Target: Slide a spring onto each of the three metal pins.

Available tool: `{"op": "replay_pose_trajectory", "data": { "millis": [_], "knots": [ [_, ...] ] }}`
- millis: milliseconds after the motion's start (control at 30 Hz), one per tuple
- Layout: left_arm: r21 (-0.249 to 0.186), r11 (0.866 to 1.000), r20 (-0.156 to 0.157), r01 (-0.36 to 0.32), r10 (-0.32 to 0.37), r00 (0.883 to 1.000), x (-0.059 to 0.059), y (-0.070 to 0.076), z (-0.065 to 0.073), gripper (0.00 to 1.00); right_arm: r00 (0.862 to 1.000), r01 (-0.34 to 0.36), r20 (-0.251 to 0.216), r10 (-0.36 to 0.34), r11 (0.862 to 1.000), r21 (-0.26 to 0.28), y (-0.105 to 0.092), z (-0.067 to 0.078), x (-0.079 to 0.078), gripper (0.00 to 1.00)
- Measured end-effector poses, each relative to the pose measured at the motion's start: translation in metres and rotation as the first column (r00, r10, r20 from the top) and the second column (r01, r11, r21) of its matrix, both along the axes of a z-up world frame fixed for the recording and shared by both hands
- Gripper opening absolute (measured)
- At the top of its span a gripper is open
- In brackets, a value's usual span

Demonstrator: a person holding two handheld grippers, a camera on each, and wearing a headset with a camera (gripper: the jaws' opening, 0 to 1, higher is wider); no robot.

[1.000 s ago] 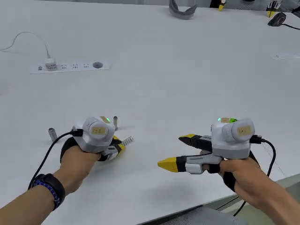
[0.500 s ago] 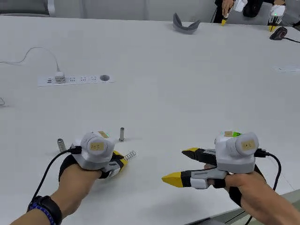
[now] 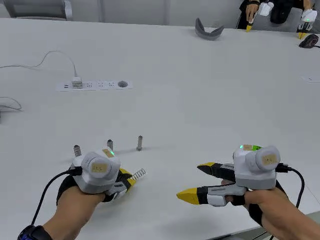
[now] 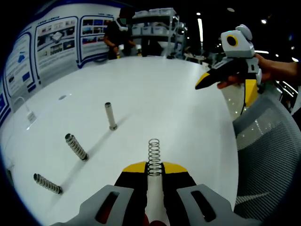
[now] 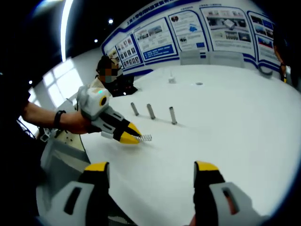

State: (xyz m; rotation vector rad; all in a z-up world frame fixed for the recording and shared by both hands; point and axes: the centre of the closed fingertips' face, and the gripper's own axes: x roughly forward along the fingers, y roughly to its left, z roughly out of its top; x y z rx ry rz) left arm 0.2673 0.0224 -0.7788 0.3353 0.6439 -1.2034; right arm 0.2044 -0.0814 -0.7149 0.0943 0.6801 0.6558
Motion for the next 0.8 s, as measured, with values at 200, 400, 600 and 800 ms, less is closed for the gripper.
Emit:
{"op": "replay_pose_trajectory", "data": {
  "millis": [200,400,600,800],
  "knots": [
    [-0.014,1.000,0.010,-0.005,0.006,1.000,-0.007,0.015,0.009,0.11,1.000,-0.026,-0.011,0.026,1.000,0.010,0.011,-0.004,-0.001,0.74],
    [-0.016,1.000,0.028,-0.008,0.008,1.000,-0.011,0.030,0.016,0.11,0.999,-0.043,-0.012,0.043,0.999,0.020,0.019,-0.002,0.000,0.73],
    [-0.035,0.999,0.030,-0.026,0.027,0.999,-0.010,0.042,0.026,0.11,0.998,-0.061,-0.011,0.062,0.998,0.022,0.027,-0.002,0.006,0.72],
    [-0.042,0.999,0.050,-0.019,0.021,0.999,-0.014,0.050,0.039,0.11,0.997,-0.079,-0.005,0.079,0.996,0.046,0.040,0.004,0.010,0.72]
  ]
}}
